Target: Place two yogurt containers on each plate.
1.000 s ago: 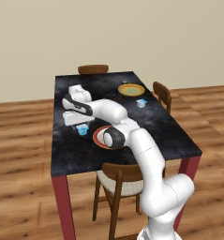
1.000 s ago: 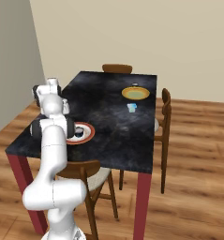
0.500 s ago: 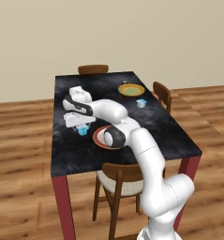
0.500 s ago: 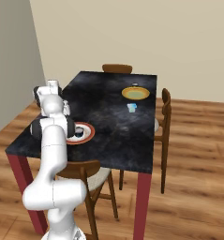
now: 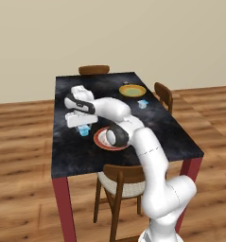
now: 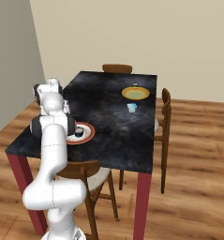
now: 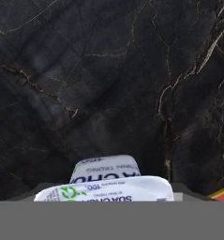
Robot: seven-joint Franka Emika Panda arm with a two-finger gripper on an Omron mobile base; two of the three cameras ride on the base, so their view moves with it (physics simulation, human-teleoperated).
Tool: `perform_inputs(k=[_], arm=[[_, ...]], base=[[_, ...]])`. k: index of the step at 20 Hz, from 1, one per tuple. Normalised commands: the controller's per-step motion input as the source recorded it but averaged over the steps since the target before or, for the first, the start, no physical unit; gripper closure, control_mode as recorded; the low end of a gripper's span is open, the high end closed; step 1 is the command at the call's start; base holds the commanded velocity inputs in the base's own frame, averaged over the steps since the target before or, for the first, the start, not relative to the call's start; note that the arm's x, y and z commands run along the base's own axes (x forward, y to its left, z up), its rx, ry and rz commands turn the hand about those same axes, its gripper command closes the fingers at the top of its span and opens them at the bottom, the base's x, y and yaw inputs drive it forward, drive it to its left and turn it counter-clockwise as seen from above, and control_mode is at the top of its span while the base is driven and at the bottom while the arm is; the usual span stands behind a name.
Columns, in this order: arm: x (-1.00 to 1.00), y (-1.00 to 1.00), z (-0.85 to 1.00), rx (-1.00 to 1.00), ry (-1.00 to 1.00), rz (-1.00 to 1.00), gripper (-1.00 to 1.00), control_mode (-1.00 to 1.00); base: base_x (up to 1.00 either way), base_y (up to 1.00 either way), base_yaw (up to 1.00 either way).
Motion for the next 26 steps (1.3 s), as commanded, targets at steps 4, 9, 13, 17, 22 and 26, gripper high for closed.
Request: perform_inputs(k=[4,9,13,17,22,26], arm=[[-0.69,-0.56,0.35,0.07,-0.04,0.0,1.0,-1.0],[-0.8,-0.69,0.31,0.02,-0.1,0.0,1.0,-1.0],[-0.75,-0.6,0.19,0.0,-0.12,0.0,1.0,-1.0],[-0.79,-0.43,0.0,0.05,-0.16,-0.01,1.0,-1.0],[-0.57,-0.29,0.0,0.04,-0.19,-0.04,1.0,-1.0],[-0.07,-0.15,0.0,0.0,-0.11,-0.05,1.0,-1.0]], base=[[0.0,0.0,0.0],[0.0,0.0,0.0],[0.0,0.0,0.0],[0.0,0.0,0.0],[0.0,0.0,0.0],[0.0,0.0,0.0]])
